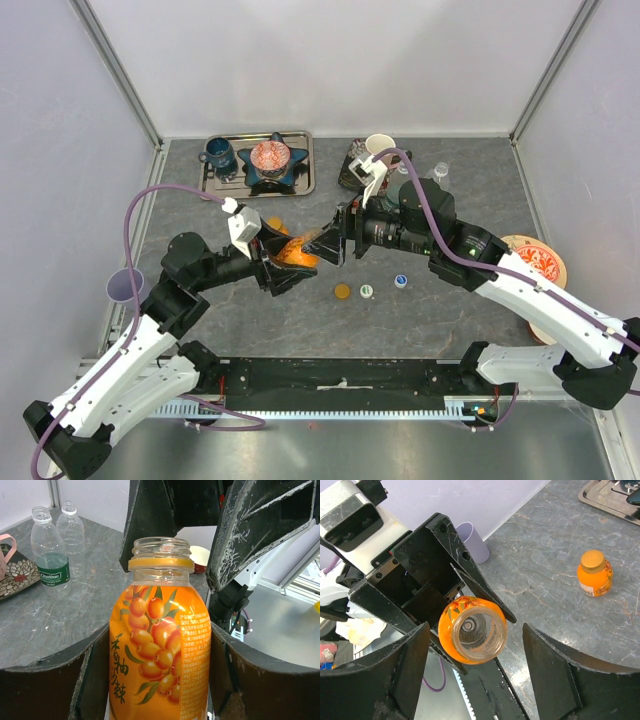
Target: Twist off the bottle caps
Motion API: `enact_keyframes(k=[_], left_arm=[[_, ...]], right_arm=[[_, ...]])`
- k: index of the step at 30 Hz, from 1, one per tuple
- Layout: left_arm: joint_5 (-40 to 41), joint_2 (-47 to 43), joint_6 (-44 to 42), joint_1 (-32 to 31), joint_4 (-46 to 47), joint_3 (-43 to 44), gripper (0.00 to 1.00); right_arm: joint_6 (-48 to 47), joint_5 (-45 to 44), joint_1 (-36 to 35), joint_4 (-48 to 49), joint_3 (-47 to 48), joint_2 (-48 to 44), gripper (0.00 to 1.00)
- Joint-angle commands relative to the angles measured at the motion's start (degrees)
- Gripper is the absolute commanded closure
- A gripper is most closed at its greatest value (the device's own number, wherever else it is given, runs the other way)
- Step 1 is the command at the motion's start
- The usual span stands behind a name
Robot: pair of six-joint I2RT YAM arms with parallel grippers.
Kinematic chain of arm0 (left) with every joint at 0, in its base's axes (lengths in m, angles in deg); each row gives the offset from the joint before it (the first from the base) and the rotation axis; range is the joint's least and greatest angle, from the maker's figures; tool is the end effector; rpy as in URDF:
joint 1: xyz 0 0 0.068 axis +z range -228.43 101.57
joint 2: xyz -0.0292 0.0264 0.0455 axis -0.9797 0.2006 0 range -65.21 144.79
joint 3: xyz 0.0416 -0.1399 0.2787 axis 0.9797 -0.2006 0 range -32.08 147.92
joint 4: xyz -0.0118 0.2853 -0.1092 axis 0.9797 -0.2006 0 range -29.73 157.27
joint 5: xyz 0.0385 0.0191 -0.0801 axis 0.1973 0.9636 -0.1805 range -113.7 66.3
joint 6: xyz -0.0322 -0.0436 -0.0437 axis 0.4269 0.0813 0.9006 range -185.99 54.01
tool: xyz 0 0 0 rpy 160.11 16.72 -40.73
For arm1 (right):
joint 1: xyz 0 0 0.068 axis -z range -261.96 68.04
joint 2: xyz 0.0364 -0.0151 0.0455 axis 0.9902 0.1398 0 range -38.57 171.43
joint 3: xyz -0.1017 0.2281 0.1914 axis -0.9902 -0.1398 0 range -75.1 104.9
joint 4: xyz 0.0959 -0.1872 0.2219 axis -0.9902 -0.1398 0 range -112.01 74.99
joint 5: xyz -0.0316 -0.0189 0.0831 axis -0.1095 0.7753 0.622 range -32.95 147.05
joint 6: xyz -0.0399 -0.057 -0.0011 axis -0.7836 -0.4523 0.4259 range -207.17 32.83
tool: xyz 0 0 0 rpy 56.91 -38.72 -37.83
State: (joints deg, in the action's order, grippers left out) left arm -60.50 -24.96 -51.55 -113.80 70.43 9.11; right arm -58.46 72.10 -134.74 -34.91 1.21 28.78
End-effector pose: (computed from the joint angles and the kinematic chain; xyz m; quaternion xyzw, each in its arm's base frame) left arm 0.1398 -0.1409 0.3852 0.3447 0.5938 -0.4875 0.5394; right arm 0.1740 0.2533 0.4771 -0.2410 0.7305 0.4884 0.4121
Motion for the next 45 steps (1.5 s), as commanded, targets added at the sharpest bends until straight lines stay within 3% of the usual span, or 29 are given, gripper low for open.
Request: enact_keyframes(k=[1,6,11,14,17,19,20,21,26,35,40,45], left_arm=[[-1.0,-0.2,-0.3,0.1,3.3,1.8,0.62],[-0.8,-0.3,-0.2,0.1,4.0,1.3,0.62],[-1.1,-0.3,0.3,0.1,4.9,0.6,0.62],[-1.2,-0.6,0.3,0.1,5.0,0.1,0.60],[-0.7,-1.0,0.3,0.1,4.8,-0.2,0.52],[0.8,-1.2,0.5,0.1,3.9,-0.1,0.36],[1.5,-1.2,0.5,0.1,2.8,0.0,0.31],[4.2,-1.5,0.6,0.1,1.8,0.2,0.01],[15.6,-3.9,0.5,0.1,-5.2,1.1,0.01],[38.8,-10.1,-3.3,0.1,-20.5,3.5,0.01],[37.2,-19.4,-2.9,0.1,-22.9,2.2,0.01],[33.5,-26.3,-2.0,0.1,-24.8,0.6,0.01]], right_arm=[[-0.5,1.6,-0.3,1.2,0.0,0.1,0.21],[-0.2,2.5,-0.4,2.4,-1.0,0.3,0.27],[0.4,3.4,-0.4,4.6,-2.6,0.2,0.57],[0.9,3.7,-0.4,5.9,-3.5,0.0,0.67],[1.2,3.9,-0.4,7.6,-4.4,-0.8,0.85],[0.8,3.0,-0.4,7.9,-4.2,-1.3,1.00],[0.6,2.3,-0.4,7.9,-4.2,-1.6,1.00],[-0.1,1.5,-0.4,7.6,-4.2,-2.3,1.00],[-4.4,-9.5,-0.4,2.6,-0.6,-3.7,1.00],[-12.6,-39.8,-0.3,-3.1,5.1,2.6,1.00],[-17.1,-60.3,-0.2,1.6,1.6,9.7,1.00],[-16.9,-61.0,3.0,7.2,0.2,19.5,1.00]])
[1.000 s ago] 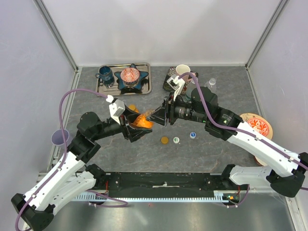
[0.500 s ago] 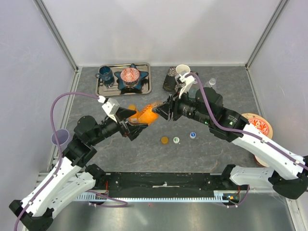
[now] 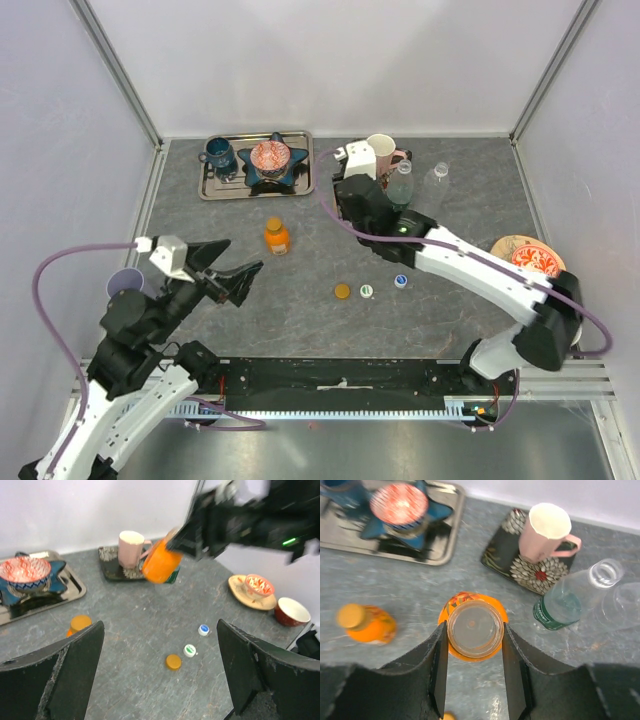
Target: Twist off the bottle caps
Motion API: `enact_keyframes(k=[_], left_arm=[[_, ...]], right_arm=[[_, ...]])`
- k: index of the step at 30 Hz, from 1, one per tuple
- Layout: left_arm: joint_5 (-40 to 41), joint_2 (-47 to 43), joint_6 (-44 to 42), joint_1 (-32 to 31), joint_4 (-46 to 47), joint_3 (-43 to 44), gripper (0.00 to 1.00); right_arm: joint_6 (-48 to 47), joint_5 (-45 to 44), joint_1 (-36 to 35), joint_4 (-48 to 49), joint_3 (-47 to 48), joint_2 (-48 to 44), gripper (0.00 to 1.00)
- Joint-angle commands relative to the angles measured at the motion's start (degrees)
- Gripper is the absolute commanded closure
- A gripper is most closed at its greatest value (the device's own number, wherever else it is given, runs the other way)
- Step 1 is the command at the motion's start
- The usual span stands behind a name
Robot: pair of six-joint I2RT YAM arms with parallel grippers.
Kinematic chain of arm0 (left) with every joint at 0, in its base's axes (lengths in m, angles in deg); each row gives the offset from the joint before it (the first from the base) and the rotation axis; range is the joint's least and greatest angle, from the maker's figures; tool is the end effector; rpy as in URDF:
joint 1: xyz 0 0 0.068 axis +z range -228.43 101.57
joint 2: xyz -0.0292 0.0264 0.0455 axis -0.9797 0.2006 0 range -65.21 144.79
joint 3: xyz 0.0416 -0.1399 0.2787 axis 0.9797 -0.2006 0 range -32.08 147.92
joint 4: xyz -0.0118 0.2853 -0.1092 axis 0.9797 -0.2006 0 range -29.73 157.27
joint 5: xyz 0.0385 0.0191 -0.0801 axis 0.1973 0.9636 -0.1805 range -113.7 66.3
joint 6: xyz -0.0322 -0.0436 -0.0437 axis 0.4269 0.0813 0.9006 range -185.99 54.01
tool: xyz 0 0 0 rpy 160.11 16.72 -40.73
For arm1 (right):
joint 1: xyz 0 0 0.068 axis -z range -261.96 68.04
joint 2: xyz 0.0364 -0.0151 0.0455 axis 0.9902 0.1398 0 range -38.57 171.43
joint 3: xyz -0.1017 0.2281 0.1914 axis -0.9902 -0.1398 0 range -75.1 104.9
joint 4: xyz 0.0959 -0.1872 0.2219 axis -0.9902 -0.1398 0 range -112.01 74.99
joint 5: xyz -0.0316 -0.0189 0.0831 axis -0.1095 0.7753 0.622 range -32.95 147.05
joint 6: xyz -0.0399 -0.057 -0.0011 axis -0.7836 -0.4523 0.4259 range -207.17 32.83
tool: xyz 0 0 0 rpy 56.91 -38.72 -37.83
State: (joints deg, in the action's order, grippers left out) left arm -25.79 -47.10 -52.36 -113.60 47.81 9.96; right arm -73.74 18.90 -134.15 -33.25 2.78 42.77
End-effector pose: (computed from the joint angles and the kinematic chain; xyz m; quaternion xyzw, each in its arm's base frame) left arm 0.0812 -0.0597 0.3923 0.1401 0.6644 -0.3145 0.6634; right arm 0.2598 0.2777 0.4155 -0.0865 0.7987 0.0602 0.5924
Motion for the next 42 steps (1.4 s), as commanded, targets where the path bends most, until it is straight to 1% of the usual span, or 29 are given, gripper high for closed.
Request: enact_keyframes(k=[1,2,6,11,15,22,30,31,32,34,35,37,38,40,41,42], left_arm=[[-1.2,-4.7,-1.0,-0.1,-2.7,-0.4,0.01],[-1.2,-5.9,-0.8,-0.1,-4.0,-0.3,0.01],[-0.5,-7.5,0.6,-0.1,-6.5,0.1,0.01],[-0.5,-8.9,1.3,-0.1,-7.9,-0.5,0.01],[-0.3,-9.1,1.4,-0.1,-8.3,-0.8,0.01],[-0.5,-9.0,1.6,-0.1,-8.7,-1.3,0.01],[-0.3,-8.4,1.2,-0.1,-8.7,-1.2,0.01],[-0.3,-8.3,1.1,-0.1,-8.7,-1.1,0.01],[-0.2,-7.9,1.0,-0.1,-8.7,-1.0,0.01],[-0.3,-7.6,1.0,-0.1,-8.4,-0.9,0.01],[-0.4,-7.4,1.0,-0.1,-8.4,-0.9,0.01],[-0.5,-7.0,1.0,-0.1,-7.7,-1.0,0.01],[-0.5,-6.9,1.0,-0.1,-7.5,-1.1,0.01],[-0.8,-6.2,1.3,-0.1,-7.2,-1.2,0.01],[-0.9,-6.0,1.5,-0.1,-7.2,-1.2,0.01],[-1.1,-5.8,1.6,-0.1,-7.1,-1.2,0.01]], right_arm=[[-1.2,-7.0,3.0,6.3,-1.5,6.8,1.00],[-0.4,-5.3,3.6,6.5,-1.4,9.5,1.00],[4.2,-0.4,6.5,6.7,-0.5,14.8,1.00],[6.2,1.1,8.4,6.7,0.9,21.5,1.00],[8.4,4.3,10.3,7.6,1.5,24.6,1.00],[9.7,5.3,11.5,7.6,3.8,29.8,1.00],[10.0,5.5,13.1,7.0,5.4,32.1,0.99],[9.5,5.5,13.1,6.6,5.7,32.4,0.97],[9.3,5.5,13.0,6.1,6.0,32.5,0.90],[9.0,5.6,13.1,5.8,6.4,32.2,0.80],[8.9,5.6,13.1,5.6,6.4,32.0,0.72],[8.6,5.6,13.1,5.4,6.4,31.5,0.64],[8.5,5.6,13.1,5.1,6.4,31.4,0.57],[8.5,5.7,13.1,5.1,6.4,31.0,0.50],[8.3,5.5,13.1,4.9,6.5,30.9,0.45],[8.3,5.5,13.1,4.8,6.6,30.8,0.42]])
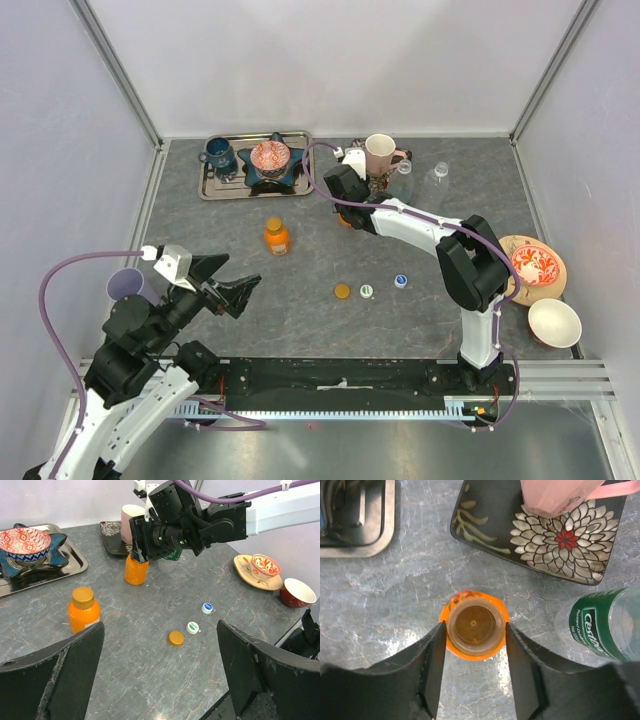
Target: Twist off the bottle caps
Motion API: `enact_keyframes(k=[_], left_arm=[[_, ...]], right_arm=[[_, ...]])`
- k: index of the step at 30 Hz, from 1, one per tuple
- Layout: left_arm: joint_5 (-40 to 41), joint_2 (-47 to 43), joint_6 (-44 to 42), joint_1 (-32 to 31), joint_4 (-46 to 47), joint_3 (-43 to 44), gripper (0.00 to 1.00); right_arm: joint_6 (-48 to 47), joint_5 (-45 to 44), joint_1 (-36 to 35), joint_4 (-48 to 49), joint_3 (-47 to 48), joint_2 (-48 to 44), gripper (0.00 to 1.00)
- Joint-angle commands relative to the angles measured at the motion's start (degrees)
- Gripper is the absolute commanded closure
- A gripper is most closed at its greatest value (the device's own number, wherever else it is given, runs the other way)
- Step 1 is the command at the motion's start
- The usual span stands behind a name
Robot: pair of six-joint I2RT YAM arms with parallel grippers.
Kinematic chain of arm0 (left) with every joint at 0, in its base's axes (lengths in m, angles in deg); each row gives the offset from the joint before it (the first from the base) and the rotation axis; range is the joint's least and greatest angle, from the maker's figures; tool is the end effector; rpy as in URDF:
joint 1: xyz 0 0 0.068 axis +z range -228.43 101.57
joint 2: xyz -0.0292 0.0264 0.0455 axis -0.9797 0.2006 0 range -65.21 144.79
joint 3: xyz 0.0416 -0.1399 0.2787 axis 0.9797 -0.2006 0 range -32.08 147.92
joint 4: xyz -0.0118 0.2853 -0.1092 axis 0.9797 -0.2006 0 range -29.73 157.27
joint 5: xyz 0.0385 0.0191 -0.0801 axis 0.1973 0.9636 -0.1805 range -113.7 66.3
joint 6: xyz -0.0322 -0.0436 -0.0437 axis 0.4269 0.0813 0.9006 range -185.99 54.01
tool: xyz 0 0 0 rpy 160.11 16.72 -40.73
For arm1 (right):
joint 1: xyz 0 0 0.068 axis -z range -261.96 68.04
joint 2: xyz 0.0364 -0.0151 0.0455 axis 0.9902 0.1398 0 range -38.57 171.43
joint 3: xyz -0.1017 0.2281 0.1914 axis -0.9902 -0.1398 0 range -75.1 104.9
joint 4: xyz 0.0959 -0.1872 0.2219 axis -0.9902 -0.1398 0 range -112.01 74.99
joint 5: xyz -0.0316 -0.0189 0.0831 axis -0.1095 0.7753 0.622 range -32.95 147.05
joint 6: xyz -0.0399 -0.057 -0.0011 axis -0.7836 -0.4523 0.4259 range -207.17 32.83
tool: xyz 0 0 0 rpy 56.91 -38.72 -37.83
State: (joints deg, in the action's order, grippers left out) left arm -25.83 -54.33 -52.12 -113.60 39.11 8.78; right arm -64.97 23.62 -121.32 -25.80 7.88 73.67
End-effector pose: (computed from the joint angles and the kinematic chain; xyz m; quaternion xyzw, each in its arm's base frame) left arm 0.0575 -0.0431 0.3734 0.1417 0.6812 -0.3098 0.6480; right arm 0.4163 0.3011 0.2294 -0.0094 0.8766 -0.0171 0.4808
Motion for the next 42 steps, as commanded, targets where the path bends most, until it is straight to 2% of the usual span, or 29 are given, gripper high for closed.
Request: enact_keyframes(k=[1,6,11,16,21,23,25,28,32,34,37,42], left_arm=[[-1.2,1.9,1.5,-0.1,1.5,0.0,0.01],[-1.3,2.1,1.4,-0.1,1.8,0.2,0.01],[-1.2,1.8,1.2,-0.1,1.7,0.1,0.01],[-0.3,1.2,0.7,-0.1,1.7,-0.2,0.01],[2.0,0.3,1.0,-0.1,1.5,-1.4,0.00],[5.8,-0.1,1.6,-0.2,1.3,-2.3,0.01],[11.4,-0.9,2.6,-0.1,0.1,-2.8,0.01],[16.6,-2.9,4.5,-0.1,-1.2,-3.5,0.01],[16.5,-5.0,5.4,-0.1,-1.3,-3.2,0.01],[15.8,-5.0,5.4,-0.1,-1.7,-2.8,0.01],[15.6,-4.7,5.6,-0.1,-2.9,-1.8,0.02],[15.1,-5.1,5.5,-0.1,-3.7,-1.0,0.02]], right_arm=[[-0.5,0.8,0.2,-2.7,1.6,-0.4,0.40],[0.0,0.7,0.2,-3.0,1.8,-1.1,0.29],[0.6,1.6,0.2,-3.1,2.2,-2.5,0.24],[2.4,3.5,-0.2,-3.5,1.1,-8.9,0.22],[0.4,3.4,-5.9,-3.1,0.2,-16.9,0.20],[-2.1,9.7,-8.7,-1.1,-0.1,-17.7,0.20],[-2.9,17.3,-10.8,-0.6,0.5,-17.0,0.20],[-4.2,20.3,-13.3,-0.9,2.5,-13.6,0.19],[-4.4,21.6,-14.5,-1.1,5.9,-8.9,0.15],[-3.9,22.3,-14.6,-1.2,7.4,-6.1,0.08],[-3.0,21.7,-14.9,-1.3,10.5,-2.5,0.04],[-2.4,19.5,-14.9,-1.6,15.0,2.9,0.03]])
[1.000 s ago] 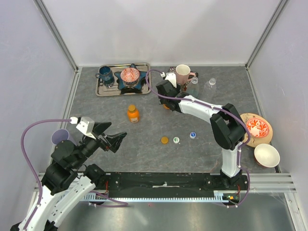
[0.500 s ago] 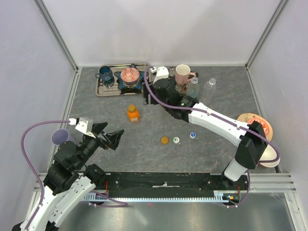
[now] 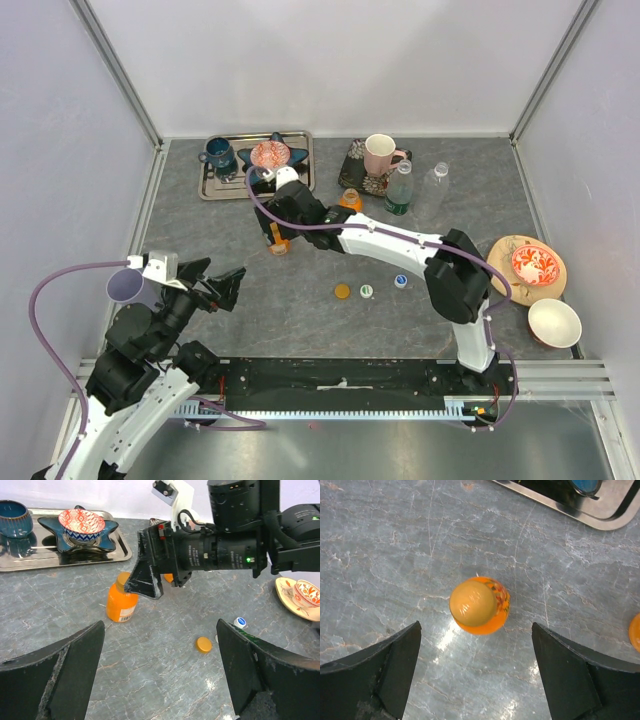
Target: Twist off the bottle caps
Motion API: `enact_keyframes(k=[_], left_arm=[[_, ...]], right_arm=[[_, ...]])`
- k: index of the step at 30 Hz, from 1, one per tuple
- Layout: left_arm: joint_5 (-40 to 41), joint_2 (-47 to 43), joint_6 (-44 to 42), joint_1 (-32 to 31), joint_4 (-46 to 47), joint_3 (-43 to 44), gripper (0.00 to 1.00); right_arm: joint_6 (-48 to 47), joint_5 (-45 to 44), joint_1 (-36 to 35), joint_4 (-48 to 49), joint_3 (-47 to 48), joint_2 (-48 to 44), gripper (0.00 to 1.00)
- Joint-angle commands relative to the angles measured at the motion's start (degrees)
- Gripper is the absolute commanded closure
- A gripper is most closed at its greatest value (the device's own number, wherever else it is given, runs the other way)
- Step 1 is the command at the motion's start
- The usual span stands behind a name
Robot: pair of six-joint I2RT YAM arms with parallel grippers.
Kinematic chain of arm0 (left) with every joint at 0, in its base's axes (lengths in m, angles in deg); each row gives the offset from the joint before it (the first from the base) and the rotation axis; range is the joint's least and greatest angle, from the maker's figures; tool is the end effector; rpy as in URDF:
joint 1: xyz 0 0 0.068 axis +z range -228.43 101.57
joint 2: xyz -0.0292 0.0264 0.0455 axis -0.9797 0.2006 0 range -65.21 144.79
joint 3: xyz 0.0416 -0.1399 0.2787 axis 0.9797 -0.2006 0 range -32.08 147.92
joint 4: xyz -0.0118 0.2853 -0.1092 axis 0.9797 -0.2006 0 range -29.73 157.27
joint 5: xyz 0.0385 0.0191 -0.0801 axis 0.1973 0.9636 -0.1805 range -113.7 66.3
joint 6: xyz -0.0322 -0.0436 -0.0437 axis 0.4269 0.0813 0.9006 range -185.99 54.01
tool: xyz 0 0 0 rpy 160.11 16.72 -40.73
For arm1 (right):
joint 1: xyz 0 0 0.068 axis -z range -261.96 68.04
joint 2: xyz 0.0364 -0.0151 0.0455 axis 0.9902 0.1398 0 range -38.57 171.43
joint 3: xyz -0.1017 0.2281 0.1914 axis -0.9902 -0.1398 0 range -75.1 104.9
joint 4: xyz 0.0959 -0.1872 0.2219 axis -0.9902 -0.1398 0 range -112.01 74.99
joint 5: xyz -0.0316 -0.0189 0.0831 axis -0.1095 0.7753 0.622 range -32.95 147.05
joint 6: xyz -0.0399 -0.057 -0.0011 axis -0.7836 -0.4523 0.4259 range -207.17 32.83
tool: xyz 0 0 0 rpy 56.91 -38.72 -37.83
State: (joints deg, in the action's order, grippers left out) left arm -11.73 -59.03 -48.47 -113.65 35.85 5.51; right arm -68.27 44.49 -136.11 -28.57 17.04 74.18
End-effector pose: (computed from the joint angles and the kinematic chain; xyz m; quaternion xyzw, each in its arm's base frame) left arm 0.0574 -0.0261 0.3498 0.0354 0.7063 -0.2462 0.6628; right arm 0.3262 0.4303 0.2775 -0.2171 0.8526 0.1993 0.4315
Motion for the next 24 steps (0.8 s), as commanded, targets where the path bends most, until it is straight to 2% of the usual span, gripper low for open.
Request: enact_keyframes(k=[1,9,15,18,23,24], left_arm=[[0.9,-0.3,1.8,0.0,-0.6,2.1,0.02],[0.2,-0.3,1.8,0.0,-0.5,1.7,0.02],[0.0,-0.3,1.8,0.0,-0.5,1.8,0.02],[-0.1,-0.3,1.8,-0.1,-0.5,1.9,0.02],[-0.2,-0.4,1.9,0.0,-0.6,1.8,0.02],[-0.3,-0.4,1.9,0.0,-0.6,1.8,0.02]], right_arm=[[0.9,-1.4,-0.1,1.0,6.5,3.1,0.03],[1.4,-1.8,-0.1,0.0,10.1,8.1,0.06],[1.6,-2.1,-0.1,-0.4,11.0,10.4,0.12],[1.8,-1.9,-0.1,-0.4,11.8,11.3,0.19],[2.1,-2.0,-0.1,-0.2,11.2,11.2,0.41],[2.1,-2.6,-0.1,-0.1,10.7,10.7,0.48]])
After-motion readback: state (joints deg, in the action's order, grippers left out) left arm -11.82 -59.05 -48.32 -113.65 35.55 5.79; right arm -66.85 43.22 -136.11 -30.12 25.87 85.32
